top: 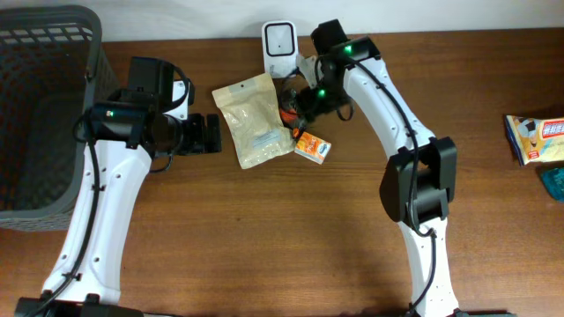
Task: Scan the item barcode
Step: 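Return the right gripper and grasp the dark hex-wrench packet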
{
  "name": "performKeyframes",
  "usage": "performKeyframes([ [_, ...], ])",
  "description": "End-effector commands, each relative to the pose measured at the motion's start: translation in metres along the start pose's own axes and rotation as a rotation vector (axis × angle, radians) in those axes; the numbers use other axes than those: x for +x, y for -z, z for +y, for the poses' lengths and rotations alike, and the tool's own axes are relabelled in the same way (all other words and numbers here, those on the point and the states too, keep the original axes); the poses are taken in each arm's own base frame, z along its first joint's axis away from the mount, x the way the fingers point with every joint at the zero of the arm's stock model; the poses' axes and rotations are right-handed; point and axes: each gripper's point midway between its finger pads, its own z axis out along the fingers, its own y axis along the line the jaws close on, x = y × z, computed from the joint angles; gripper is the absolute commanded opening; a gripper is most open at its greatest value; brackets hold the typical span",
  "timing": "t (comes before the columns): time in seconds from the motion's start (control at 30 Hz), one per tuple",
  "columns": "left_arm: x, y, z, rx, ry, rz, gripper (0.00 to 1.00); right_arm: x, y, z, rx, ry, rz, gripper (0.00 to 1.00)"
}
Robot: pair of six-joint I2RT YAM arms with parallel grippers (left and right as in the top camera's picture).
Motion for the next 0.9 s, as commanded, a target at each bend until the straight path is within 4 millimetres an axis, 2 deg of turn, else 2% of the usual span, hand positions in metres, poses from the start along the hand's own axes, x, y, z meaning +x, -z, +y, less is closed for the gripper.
performKeyframes([
  [0.0,0.001,-0.002,0.001,-0.007,-0.014,0.003,0.99,-0.014,-0.020,0.001,0.008,-0.142,-0.072,0.63],
  [0.07,0.001,-0.002,0.001,-0.007,-0.014,0.003,0.99,-0.021,-0.036,0.005,0.005,-0.143,-0.115,0.61],
  [0.17,0.001,-0.002,0.001,-0.007,-0.014,0.003,0.99,-0.024,-0.058,0.022,-0.006,-0.102,-0.140,0.60],
  [0.27,0.001,-0.002,0.001,-0.007,-0.014,0.003,0.99,-0.025,-0.075,0.026,0.018,-0.083,-0.141,0.59],
  [0.4,0.001,-0.002,0.001,-0.007,-0.014,0.003,0.99,-0.021,-0.079,0.011,0.108,-0.096,-0.126,0.51],
  [0.47,0.001,-0.002,0.001,-0.007,-0.014,0.003,0.99,-0.013,-0.080,0.003,0.158,-0.103,-0.099,0.50],
  [0.57,0.001,-0.002,0.001,-0.007,-0.014,0.003,0.99,0.004,-0.090,0.002,0.158,-0.109,-0.036,0.50],
  [0.63,0.001,-0.002,0.001,-0.007,-0.014,0.003,0.99,0.009,-0.092,0.002,0.159,-0.111,-0.022,0.45],
  [0.73,0.001,-0.002,0.001,-0.007,-0.014,0.003,0.99,0.005,-0.090,0.002,0.158,-0.150,-0.038,0.34],
  [0.87,0.001,-0.002,0.001,-0.007,-0.014,0.003,0.99,-0.008,-0.082,0.003,0.157,-0.158,-0.074,0.29],
])
